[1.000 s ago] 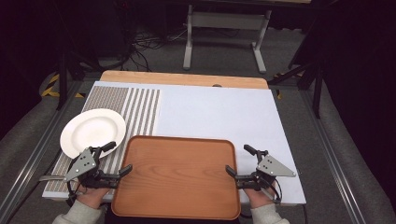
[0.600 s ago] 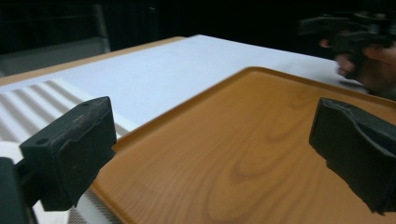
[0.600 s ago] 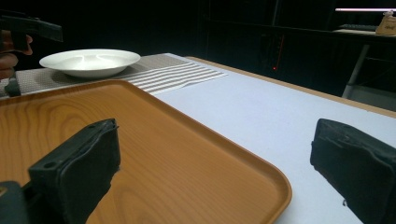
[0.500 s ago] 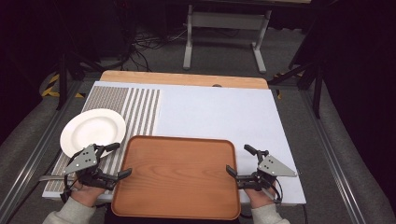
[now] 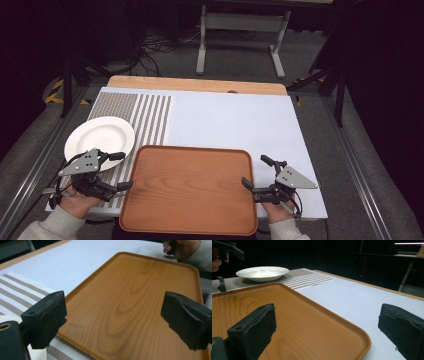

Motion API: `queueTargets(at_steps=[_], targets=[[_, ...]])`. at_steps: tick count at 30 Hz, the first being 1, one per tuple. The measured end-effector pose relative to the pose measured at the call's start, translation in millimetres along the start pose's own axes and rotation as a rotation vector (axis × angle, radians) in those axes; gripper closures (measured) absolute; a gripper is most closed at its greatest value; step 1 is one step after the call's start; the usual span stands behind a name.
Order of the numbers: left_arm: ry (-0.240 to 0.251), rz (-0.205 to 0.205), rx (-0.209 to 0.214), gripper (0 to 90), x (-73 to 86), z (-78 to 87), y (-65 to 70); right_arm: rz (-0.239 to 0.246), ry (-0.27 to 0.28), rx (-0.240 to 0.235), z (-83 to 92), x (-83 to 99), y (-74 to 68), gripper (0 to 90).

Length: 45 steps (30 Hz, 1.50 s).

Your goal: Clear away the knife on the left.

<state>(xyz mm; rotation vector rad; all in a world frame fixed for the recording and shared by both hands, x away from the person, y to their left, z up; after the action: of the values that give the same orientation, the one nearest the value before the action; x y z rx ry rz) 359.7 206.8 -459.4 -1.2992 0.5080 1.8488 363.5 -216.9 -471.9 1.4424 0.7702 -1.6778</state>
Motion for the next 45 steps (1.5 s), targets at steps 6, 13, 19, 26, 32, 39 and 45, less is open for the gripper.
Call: queueTargets(at_steps=[6,13,19,26,32,39,45], targets=[[-0.048,-0.043,0.015,8.0,-5.4,8.9,-4.2,-0.001,0.0,-0.002,-0.3,0.1,-0.3,2.1],[-0.116,-0.092,0.034,10.5,-4.3,19.4,-10.9,-0.004,0.0,-0.002,-0.3,0.4,-0.1,2.1],[-0.17,-0.129,0.037,10.6,-1.2,26.5,-16.1,-0.005,0.0,-0.005,-0.4,0.4,-0.1,2.1],[-0.25,-0.193,0.034,12.3,4.4,36.7,-23.5,-0.003,-0.009,-0.008,-2.3,1.8,-1.2,2.1],[-0.298,-0.228,0.038,12.2,8.3,42.5,-27.7,-0.003,-0.013,-0.012,-3.1,2.2,-1.6,2.1],[-0.39,-0.295,0.04,13.0,16.5,47.3,-32.0,0.003,-0.02,-0.013,-3.9,2.5,-2.5,2.2],[-0.452,-0.314,0.066,18.2,21.4,52.5,-36.5,0.007,-0.024,-0.019,-5.4,2.9,-3.2,2.3]])
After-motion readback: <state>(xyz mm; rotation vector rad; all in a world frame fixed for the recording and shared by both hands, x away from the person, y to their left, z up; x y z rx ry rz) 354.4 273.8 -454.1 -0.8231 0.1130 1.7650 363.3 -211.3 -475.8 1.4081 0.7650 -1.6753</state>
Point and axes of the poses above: each handheld gripper's, and its own axes: z roughly backward along the jaws, x roughly out of its underside, y roughly to its right, the point moved 7 cm from there along -z, roughly forward along the jaws, and after that the axes turned 14 degrees about -x, right-handed, at the moved point
